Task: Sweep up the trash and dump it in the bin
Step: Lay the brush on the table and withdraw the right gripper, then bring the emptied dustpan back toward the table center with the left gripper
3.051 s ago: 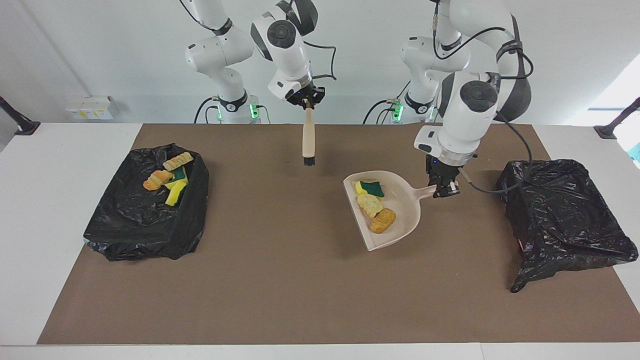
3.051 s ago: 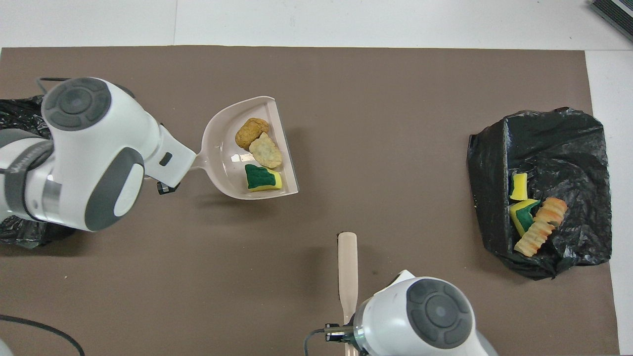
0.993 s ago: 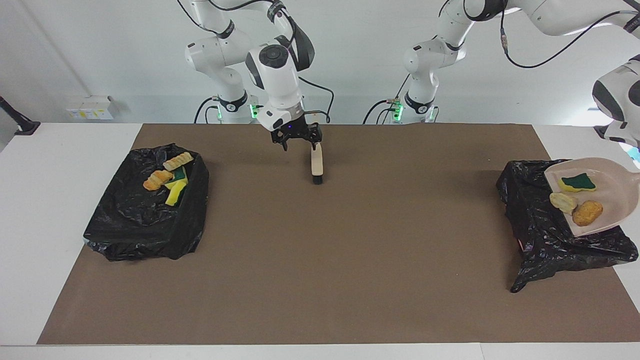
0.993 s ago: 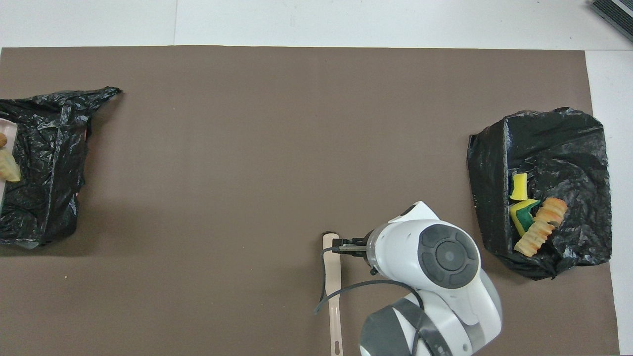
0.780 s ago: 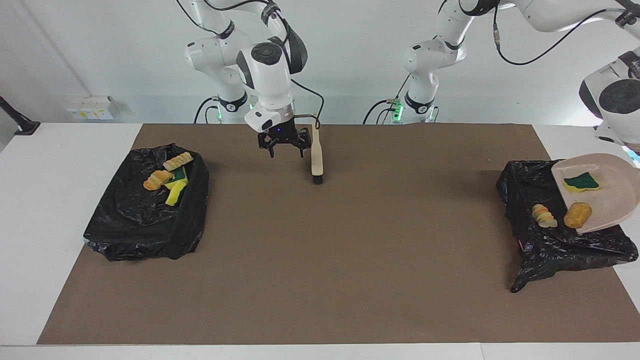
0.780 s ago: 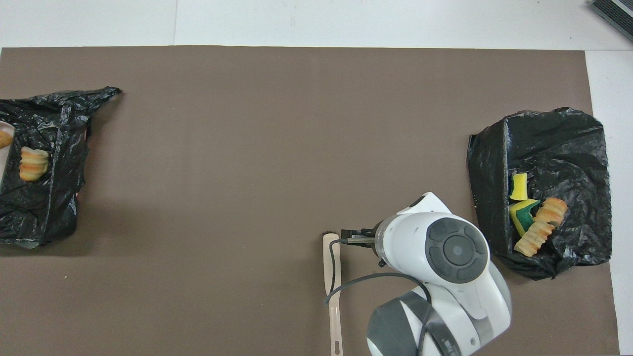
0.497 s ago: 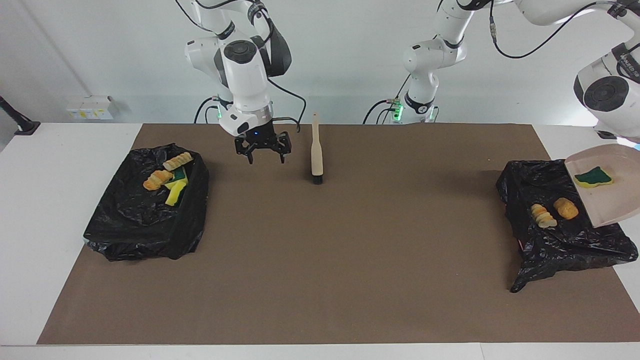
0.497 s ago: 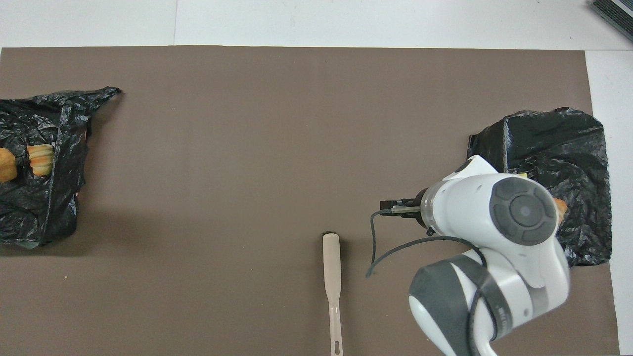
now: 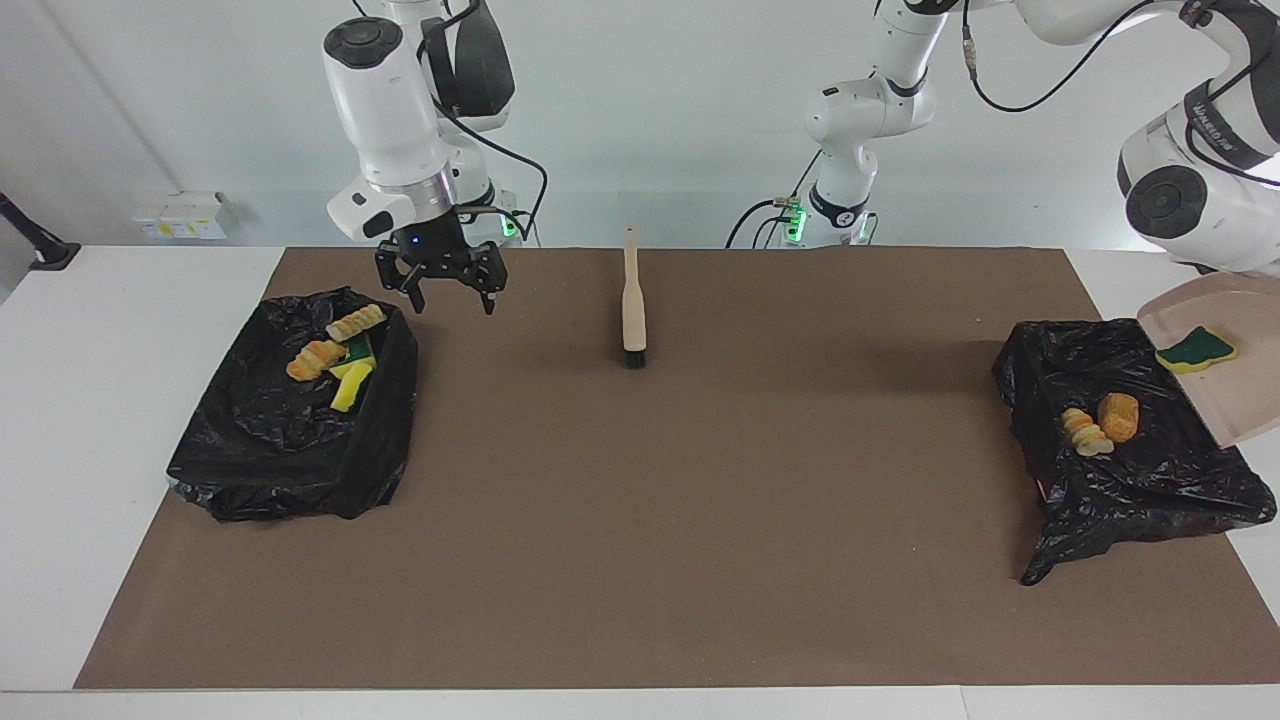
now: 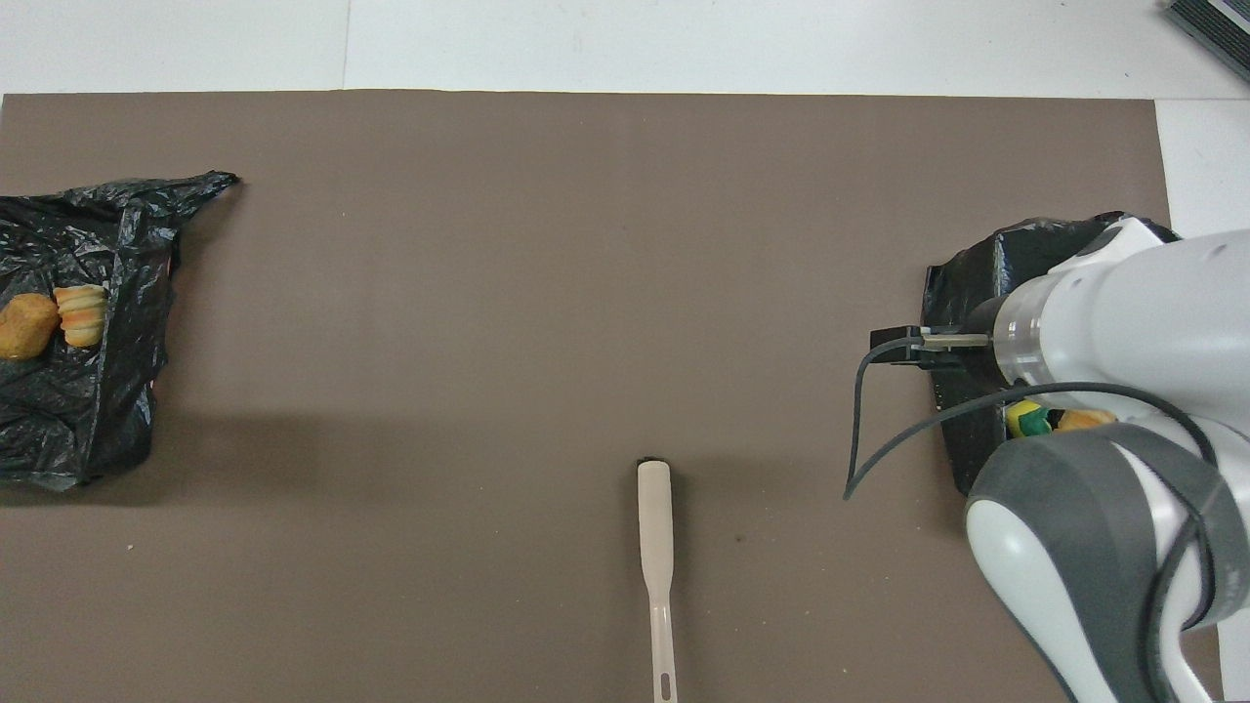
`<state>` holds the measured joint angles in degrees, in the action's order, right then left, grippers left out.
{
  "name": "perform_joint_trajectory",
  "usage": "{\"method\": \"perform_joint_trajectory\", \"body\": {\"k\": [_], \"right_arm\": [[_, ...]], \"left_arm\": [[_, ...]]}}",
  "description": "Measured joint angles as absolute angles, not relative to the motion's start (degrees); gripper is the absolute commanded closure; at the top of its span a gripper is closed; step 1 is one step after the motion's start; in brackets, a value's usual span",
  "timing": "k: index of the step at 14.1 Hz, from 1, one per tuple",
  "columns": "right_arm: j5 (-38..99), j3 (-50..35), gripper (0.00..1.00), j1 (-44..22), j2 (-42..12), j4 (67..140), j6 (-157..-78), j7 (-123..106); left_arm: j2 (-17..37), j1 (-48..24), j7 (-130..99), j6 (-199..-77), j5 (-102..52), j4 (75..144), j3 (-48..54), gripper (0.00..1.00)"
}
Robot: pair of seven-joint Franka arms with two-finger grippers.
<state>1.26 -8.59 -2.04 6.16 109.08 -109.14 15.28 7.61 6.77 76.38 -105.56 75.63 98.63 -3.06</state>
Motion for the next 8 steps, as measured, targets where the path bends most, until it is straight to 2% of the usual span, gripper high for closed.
{"method": "perform_joint_trajectory", "body": {"k": [4, 8], "right_arm": [[1.3, -8.5, 0.00, 1.9, 6.4, 103.4, -100.9, 15.3], [1.2, -5.7, 0.00, 3.4, 7.6, 101.2, -98.8, 15.3]], "left_arm": [[7.2, 4.9, 74.6, -103.3, 82.2, 98.8, -3.2, 1.00], [6.8, 4.9, 74.6, -103.4, 82.6, 98.8, -3.1, 1.00]]}}
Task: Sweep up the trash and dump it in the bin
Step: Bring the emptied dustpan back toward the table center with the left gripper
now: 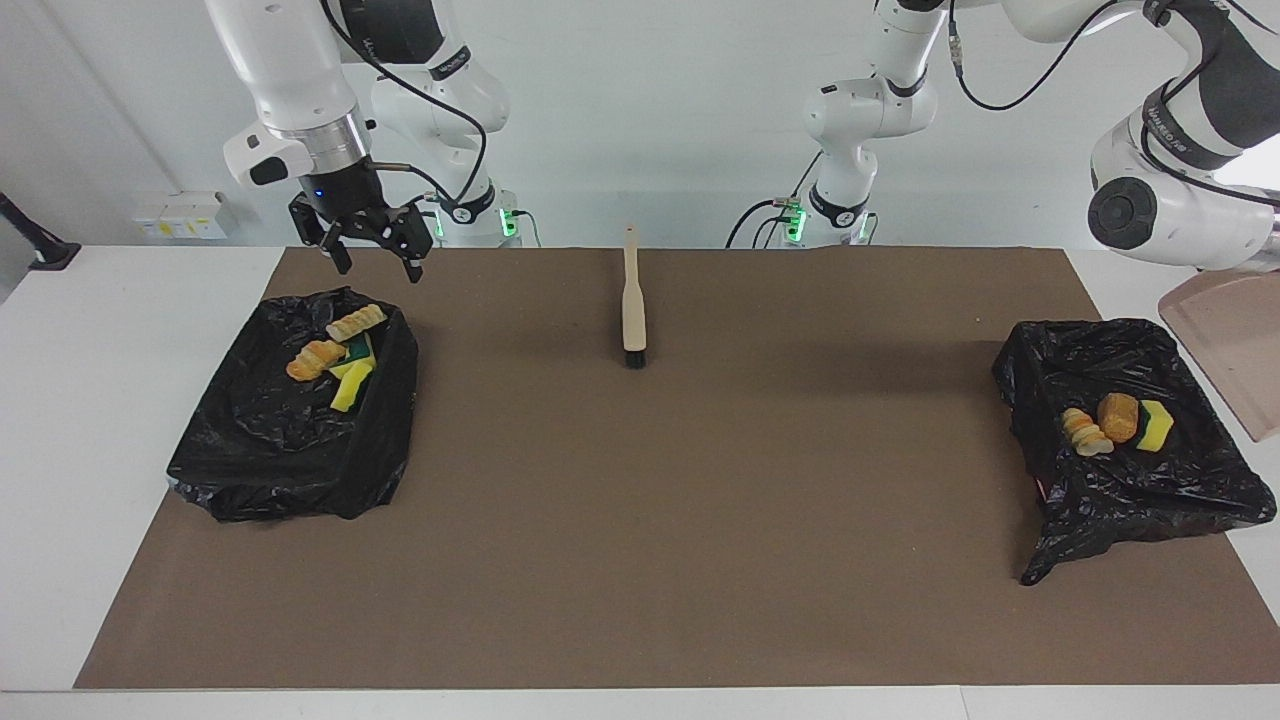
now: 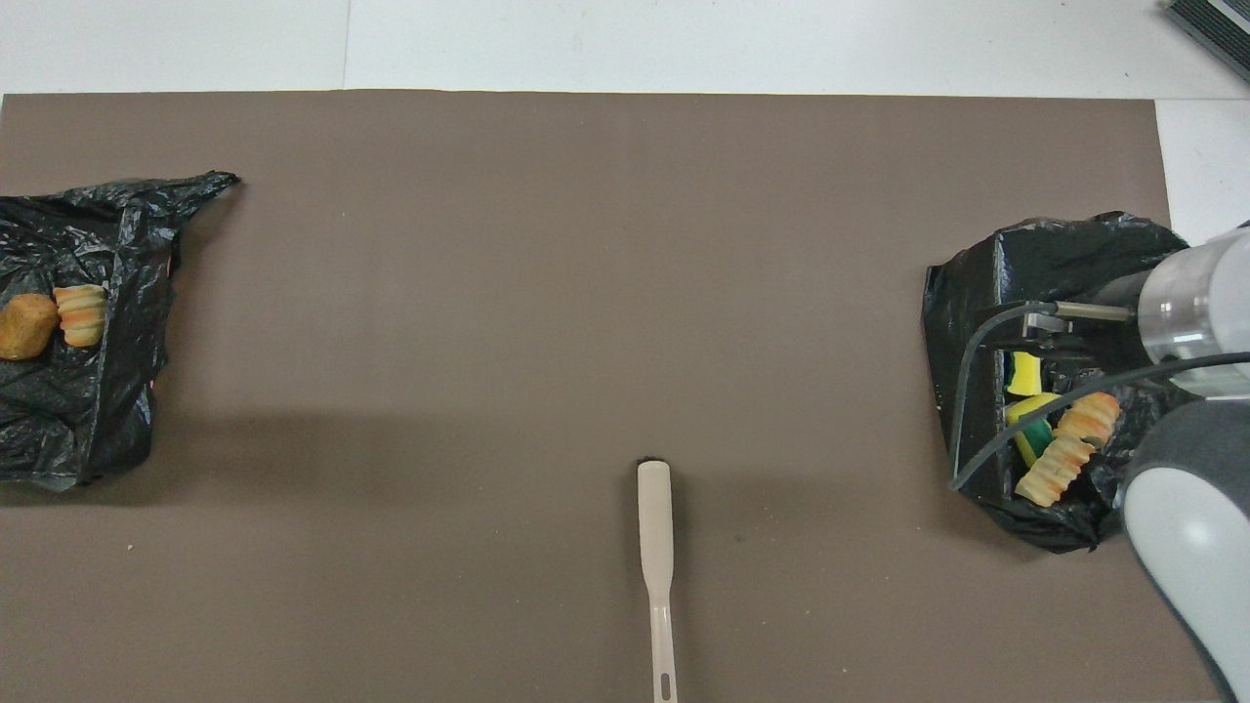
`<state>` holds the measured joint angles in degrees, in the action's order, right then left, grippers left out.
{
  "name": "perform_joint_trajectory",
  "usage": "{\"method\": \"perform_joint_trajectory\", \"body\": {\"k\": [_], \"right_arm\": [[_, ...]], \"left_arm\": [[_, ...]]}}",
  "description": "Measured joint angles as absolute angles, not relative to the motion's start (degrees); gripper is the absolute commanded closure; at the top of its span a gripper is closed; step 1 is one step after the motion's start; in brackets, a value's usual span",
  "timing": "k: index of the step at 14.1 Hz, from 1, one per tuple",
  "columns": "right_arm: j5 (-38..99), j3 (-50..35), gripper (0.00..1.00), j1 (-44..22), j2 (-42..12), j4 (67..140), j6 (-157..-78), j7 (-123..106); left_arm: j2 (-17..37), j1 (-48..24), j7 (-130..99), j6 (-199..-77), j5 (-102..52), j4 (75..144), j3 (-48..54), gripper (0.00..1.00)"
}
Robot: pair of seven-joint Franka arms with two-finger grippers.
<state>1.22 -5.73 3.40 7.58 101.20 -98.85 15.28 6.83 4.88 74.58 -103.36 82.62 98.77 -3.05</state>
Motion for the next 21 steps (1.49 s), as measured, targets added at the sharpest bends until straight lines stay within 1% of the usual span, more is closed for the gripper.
{"method": "perform_joint_trajectory", "body": {"k": [3, 5, 7, 12, 17, 21], "right_arm": [[1.0, -1.9, 0.00, 3.4, 9.1, 99.3, -95.5, 12.8], [0.5, 1.0, 0.00, 3.6, 9.5, 97.1, -93.1, 6.9], [-2.2, 3.0, 0.00, 3.8, 9.5, 96.2, -92.6, 0.7], [-3.1, 2.8, 0.00, 3.4, 8.2, 96.3, -92.2, -1.7], [-2.5, 2.5, 0.00, 3.0, 8.9, 97.8, -89.3, 2.0], [-2.4, 1.0, 0.00, 0.1, 10.5, 99.7, -87.7, 8.5]], "left_arm": [[6.6, 3.2, 74.3, -103.3, 80.1, 98.8, -2.4, 1.00], [6.3, 1.7, 74.2, -103.2, 74.7, 98.8, -2.2, 1.00], [5.9, -0.7, 73.1, -102.3, 67.9, 98.8, -2.0, 1.00], [5.8, -7.2, 65.4, -98.8, 48.8, 98.9, -1.9, 1.00], [5.6, -7.6, 46.9, -97.3, 27.9, 99.5, -1.9, 1.00], [4.9, -11.1, 30.5, -97.1, 16.7, 100.9, -1.7, 1.00]]}}
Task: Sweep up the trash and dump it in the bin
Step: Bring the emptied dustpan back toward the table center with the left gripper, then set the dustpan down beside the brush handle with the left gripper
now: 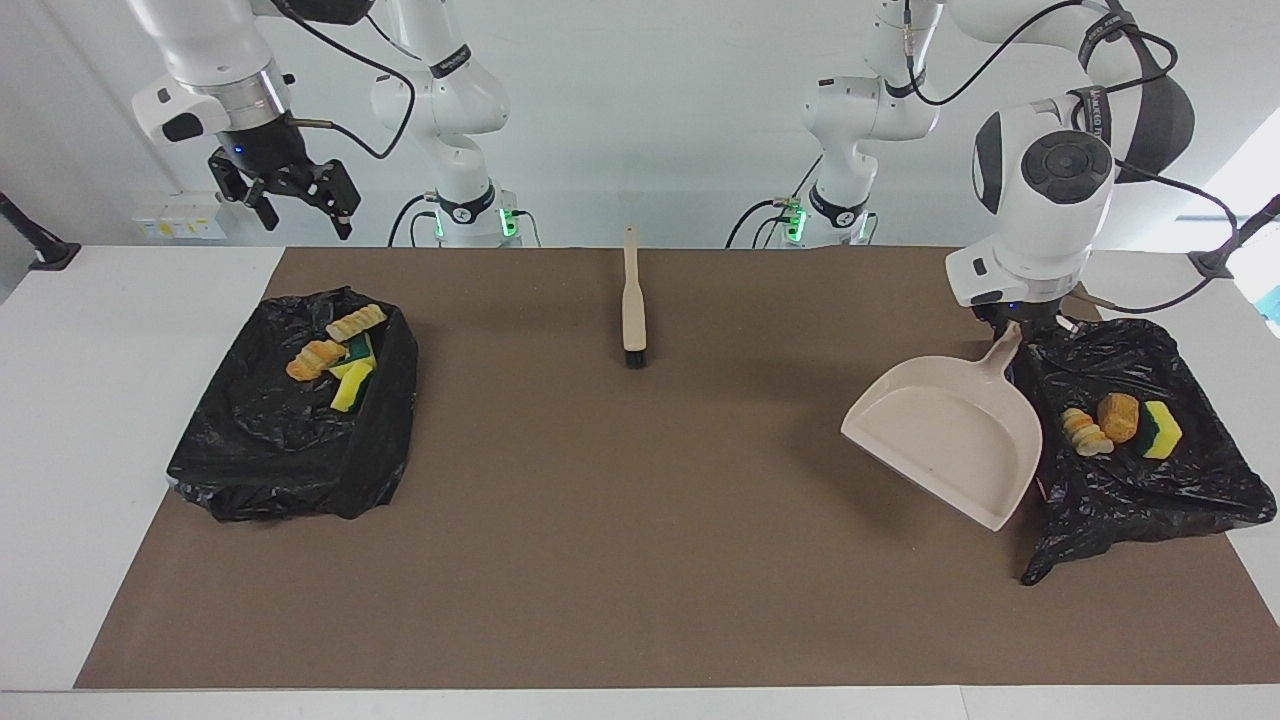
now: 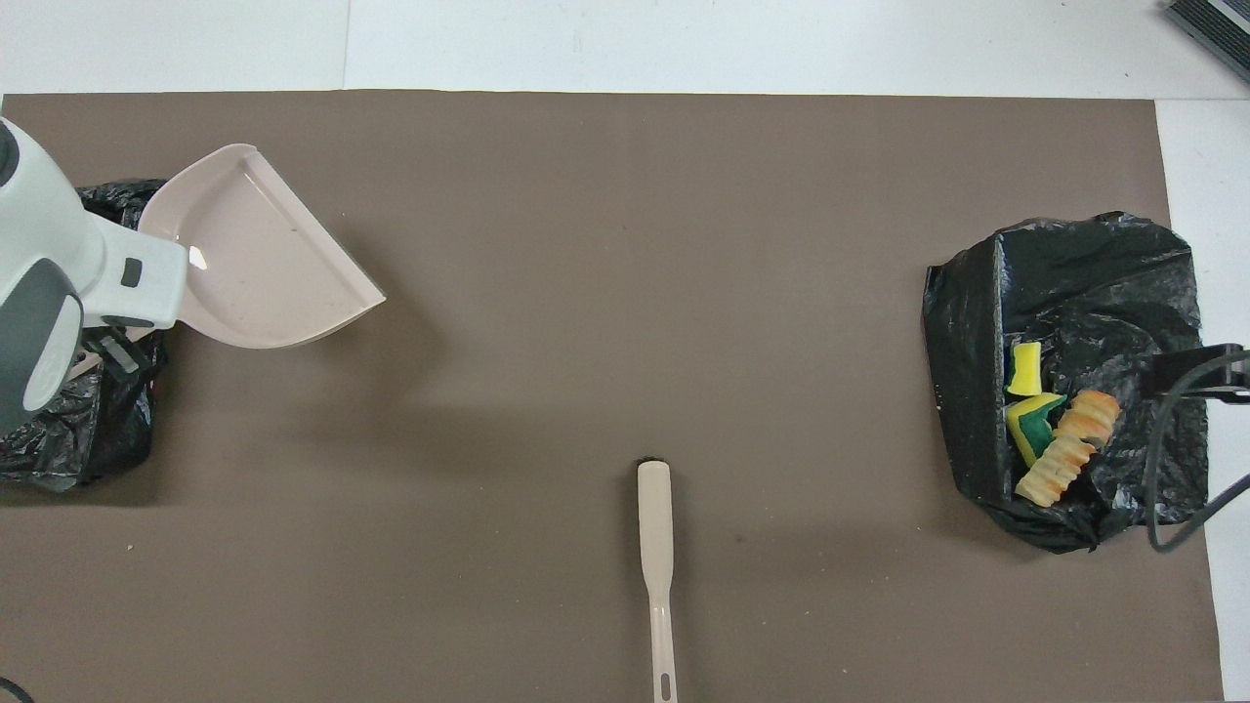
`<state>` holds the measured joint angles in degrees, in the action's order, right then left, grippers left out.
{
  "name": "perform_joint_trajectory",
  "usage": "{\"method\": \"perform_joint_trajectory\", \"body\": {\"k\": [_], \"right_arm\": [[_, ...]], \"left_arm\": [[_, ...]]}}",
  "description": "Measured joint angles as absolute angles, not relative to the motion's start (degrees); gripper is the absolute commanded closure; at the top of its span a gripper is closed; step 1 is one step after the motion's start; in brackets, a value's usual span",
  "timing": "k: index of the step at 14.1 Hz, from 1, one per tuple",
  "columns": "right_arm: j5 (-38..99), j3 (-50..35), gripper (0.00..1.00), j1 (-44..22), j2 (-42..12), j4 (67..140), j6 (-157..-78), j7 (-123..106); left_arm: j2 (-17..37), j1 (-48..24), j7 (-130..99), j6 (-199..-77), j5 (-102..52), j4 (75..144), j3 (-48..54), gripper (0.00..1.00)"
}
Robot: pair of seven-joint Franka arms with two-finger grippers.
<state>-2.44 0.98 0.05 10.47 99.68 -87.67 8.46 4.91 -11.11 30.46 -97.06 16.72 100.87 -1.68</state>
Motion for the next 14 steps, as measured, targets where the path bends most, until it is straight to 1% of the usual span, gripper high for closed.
{"method": "perform_joint_trajectory", "body": {"k": [2, 4, 6, 8, 11, 14], "right_arm": [[-2.4, 0.7, 0.00, -1.9, 10.8, 99.7, -86.6, 10.1], [-2.5, 0.6, 0.00, -2.1, 10.8, 99.6, -86.6, 10.0], [-2.6, 0.8, 0.00, -1.8, 10.2, 98.5, -86.6, 8.7], [-2.6, 1.2, 0.00, -1.3, 8.2, 95.4, -86.3, 6.3], [-2.5, 1.4, 0.00, -1.1, 5.5, 92.6, -85.6, 5.5], [-2.5, 1.4, 0.00, -1.1, 5.2, 92.4, -85.5, 5.4]], "left_arm": [[4.7, -14.7, 22.1, -97.0, 13.0, 101.1, -1.5, 1.00], [5.1, -19.2, 13.6, -96.9, 10.5, 101.5, -1.4, 1.00], [7.0, -24.5, 4.8, -97.1, 7.6, 101.6, -1.4, 1.00], [10.3, -29.0, -1.4, -97.3, 3.6, 100.8, -1.3, 1.00], [16.9, -33.9, -9.4, -97.6, -0.8, 95.7, -1.3, 1.00], [21.3, -36.4, -14.0, -96.6, -3.5, 88.9, -1.3, 1.00]]}}
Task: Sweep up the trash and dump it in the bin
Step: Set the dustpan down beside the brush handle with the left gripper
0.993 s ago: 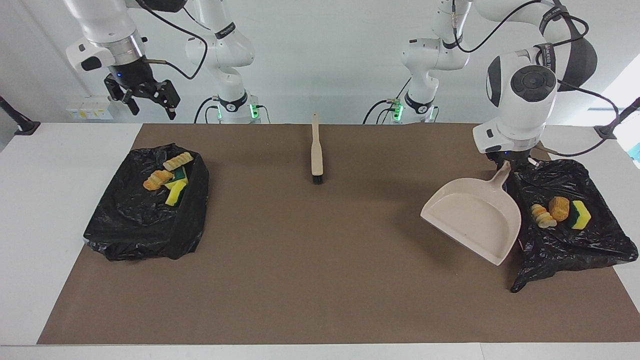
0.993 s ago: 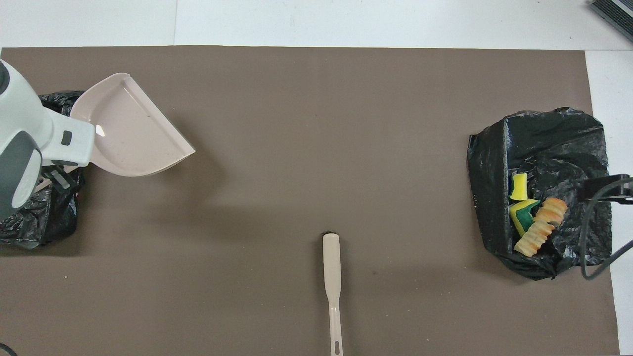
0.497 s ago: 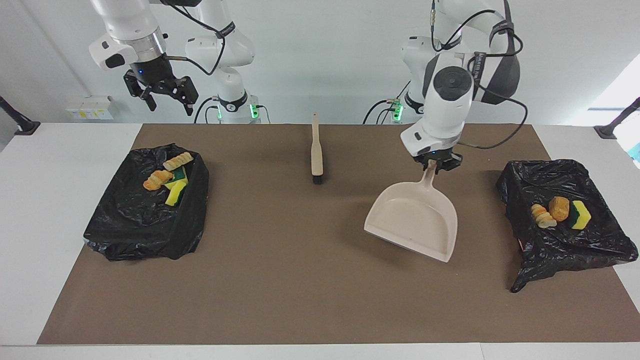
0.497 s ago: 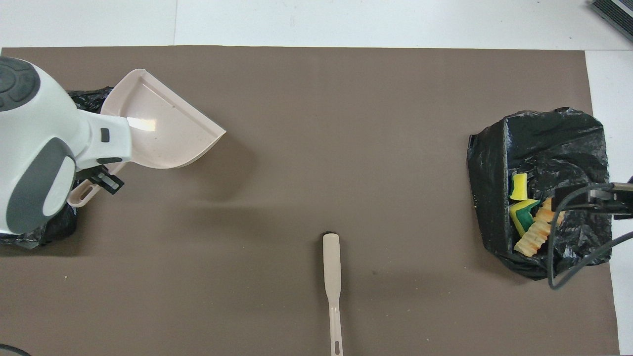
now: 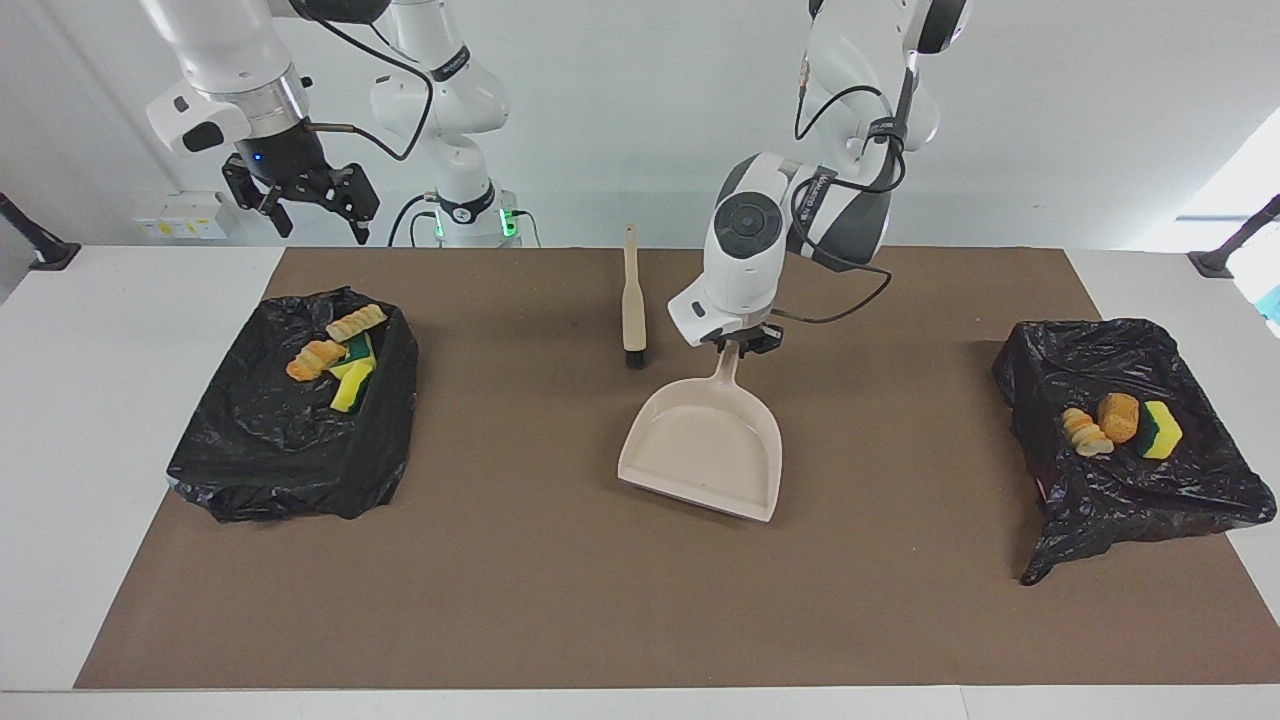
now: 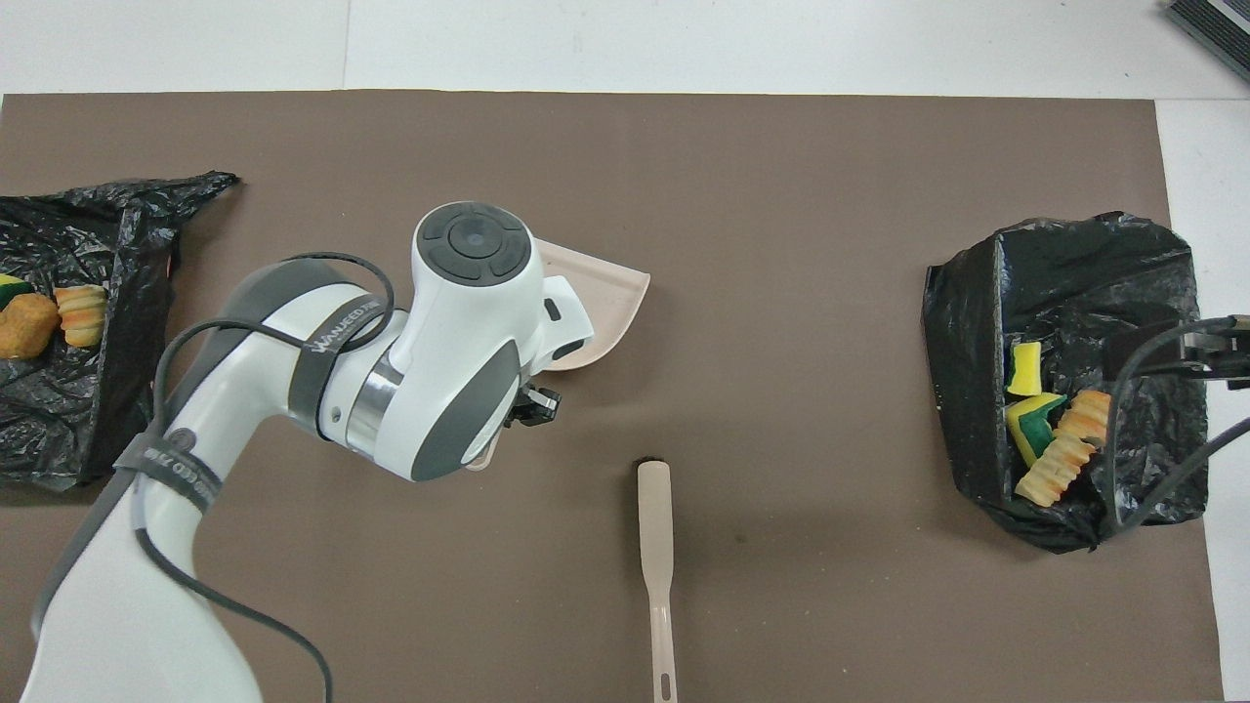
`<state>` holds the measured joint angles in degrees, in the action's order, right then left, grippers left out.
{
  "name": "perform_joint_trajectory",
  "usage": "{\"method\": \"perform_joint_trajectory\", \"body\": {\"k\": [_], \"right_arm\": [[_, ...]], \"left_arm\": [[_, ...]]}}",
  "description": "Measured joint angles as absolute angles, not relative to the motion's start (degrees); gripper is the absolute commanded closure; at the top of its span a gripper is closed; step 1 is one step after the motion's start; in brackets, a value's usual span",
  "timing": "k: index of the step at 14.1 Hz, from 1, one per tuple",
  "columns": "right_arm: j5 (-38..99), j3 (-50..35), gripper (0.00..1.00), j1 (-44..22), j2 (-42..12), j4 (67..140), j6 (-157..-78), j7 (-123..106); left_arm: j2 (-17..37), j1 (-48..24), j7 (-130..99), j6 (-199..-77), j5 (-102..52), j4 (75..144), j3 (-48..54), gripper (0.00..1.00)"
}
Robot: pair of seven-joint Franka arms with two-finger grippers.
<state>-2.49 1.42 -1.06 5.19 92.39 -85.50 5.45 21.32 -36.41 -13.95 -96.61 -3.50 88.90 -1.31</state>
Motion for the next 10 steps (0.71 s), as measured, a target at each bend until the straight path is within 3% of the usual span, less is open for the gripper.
{"method": "perform_joint_trajectory", "body": {"k": [4, 10], "right_arm": [[-2.5, 1.3, 0.00, -1.2, 5.2, 92.3, -85.5, 5.3], [-2.5, 1.6, 0.00, -1.1, 5.2, 92.6, -88.0, 5.3]], "left_arm": [[26.5, -36.9, -19.1, -92.0, -5.3, 79.3, -1.6, 1.00], [34.4, -40.8, -27.8, -92.9, -5.9, 72.3, -1.4, 1.00]]}}
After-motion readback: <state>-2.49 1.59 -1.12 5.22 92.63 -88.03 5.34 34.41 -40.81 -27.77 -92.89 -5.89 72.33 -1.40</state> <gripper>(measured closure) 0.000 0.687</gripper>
